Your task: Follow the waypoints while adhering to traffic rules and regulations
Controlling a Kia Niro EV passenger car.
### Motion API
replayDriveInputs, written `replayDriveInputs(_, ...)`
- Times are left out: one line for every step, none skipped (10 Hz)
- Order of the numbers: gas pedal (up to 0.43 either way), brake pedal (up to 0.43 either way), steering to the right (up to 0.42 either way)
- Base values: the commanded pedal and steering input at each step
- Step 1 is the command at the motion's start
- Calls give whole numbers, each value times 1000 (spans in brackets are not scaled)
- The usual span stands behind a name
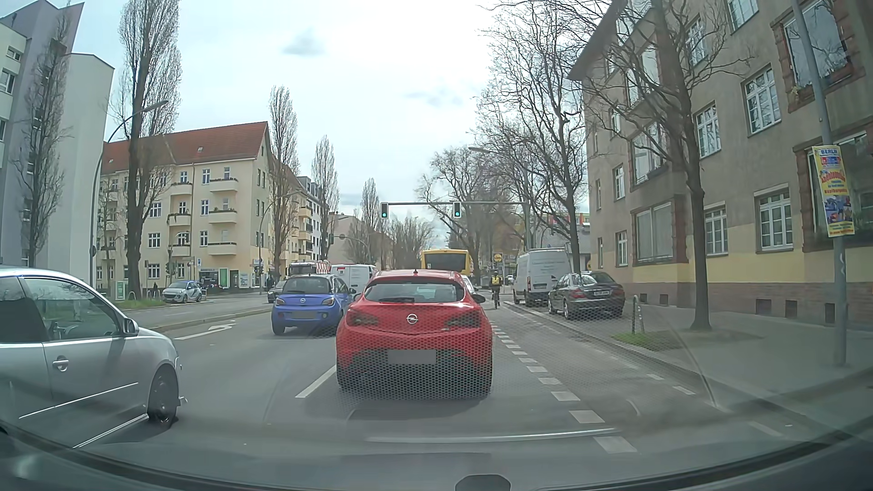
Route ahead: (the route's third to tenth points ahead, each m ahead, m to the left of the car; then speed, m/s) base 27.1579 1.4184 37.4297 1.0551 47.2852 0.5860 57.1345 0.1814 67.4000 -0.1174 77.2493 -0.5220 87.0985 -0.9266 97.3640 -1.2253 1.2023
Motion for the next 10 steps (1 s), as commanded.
replayDriveInputs(138, 0, -5)
replayDriveInputs(138, 0, -3)
replayDriveInputs(150, 0, 0)
replayDriveInputs(150, 0, 3)
replayDriveInputs(150, 0, 3)
replayDriveInputs(150, 0, 3)
replayDriveInputs(150, 0, 3)
replayDriveInputs(150, 0, 4)
replayDriveInputs(197, 0, 5)
replayDriveInputs(209, 0, 10)
